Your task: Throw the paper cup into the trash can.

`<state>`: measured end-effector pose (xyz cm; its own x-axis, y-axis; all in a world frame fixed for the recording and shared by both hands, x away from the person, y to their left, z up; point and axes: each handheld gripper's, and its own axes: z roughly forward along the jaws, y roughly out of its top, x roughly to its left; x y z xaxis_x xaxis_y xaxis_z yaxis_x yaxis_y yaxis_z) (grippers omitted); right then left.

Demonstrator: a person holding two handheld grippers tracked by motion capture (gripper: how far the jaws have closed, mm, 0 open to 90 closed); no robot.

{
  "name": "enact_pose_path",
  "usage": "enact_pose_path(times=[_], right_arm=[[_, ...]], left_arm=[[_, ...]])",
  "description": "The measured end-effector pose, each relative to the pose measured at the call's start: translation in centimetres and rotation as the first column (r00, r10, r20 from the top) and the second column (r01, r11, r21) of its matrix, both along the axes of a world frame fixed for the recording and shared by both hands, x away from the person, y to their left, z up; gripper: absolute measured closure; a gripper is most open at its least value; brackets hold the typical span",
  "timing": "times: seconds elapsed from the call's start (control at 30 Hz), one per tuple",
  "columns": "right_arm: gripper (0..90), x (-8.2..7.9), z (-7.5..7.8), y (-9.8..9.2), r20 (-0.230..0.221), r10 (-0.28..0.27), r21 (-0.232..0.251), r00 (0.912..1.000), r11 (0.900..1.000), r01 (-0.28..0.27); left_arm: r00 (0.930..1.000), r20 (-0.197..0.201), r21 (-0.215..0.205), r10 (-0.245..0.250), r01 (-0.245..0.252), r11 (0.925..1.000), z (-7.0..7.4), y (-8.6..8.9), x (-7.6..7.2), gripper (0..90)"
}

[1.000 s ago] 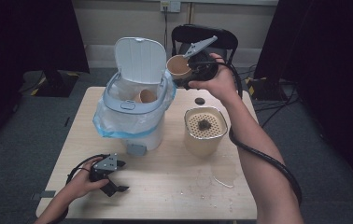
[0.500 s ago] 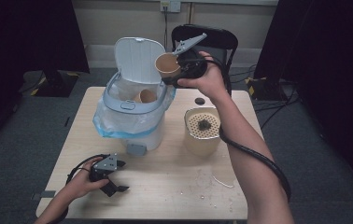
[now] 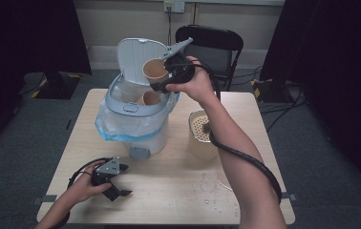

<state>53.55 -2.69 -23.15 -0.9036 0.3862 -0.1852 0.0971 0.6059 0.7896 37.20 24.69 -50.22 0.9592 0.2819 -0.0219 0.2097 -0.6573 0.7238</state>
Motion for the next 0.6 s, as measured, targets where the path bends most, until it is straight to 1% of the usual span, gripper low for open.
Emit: enact_pose_path(times=[0.17,0.23,0.33,0.37,0.4,0.43,0.57,0.6], right_arm=[[29.7,0.15,-0.44,0.94,-0.012,0.019,-0.008,0.9998,1.0,-0.019],[29.0,0.19,-0.58,1.12,-0.027,0.024,-0.001,0.9994,1.0,-0.024],[28.2,0.22,-0.7,1.12,-0.034,0.024,0.004,0.9991,1.0,-0.024],[25.0,0.22,-0.79,1.05,-0.037,0.029,0.001,0.9989,1.0,-0.029],[25.0,0.22,-0.79,1.05,-0.037,0.029,0.001,0.9989,1.0,-0.029],[21.7,0.2,-0.84,1.01,-0.046,0.023,0.002,0.9987,1.0,-0.023],[20.9,0.15,-1.02,0.94,-0.044,0.026,-0.01,0.9987,1.0,-0.027],[20.2,0.14,-1.07,0.89,-0.047,0.02,0.0,0.9987,1.0,-0.02]], left_arm=[[1.0,0.0,0.0,-0.001,0.001,1.0,0.0,0.0,0.0,4.1],[1.0,0.0,0.0,0.0,0.0,1.0,0.0,0.0,0.0,4.1],[1.0,0.0,-0.002,0.0,0.0,1.0,-0.02,-0.01,0.01,4.1],[1.0,0.0,0.0,-0.001,0.001,1.0,0.0,0.0,0.0,4.1],[1.0,0.0,0.0,-0.001,0.001,1.0,0.0,0.0,0.0,4.1],[1.0,0.0,-0.002,-0.001,0.001,1.0,-0.02,-0.01,0.01,4.1],[1.0,0.0,-0.002,0.0,0.0,1.0,-0.01,0.0,0.01,4.1],[1.0,0.0,-0.002,0.0,0.0,1.0,-0.01,-0.01,0.01,4.1]])
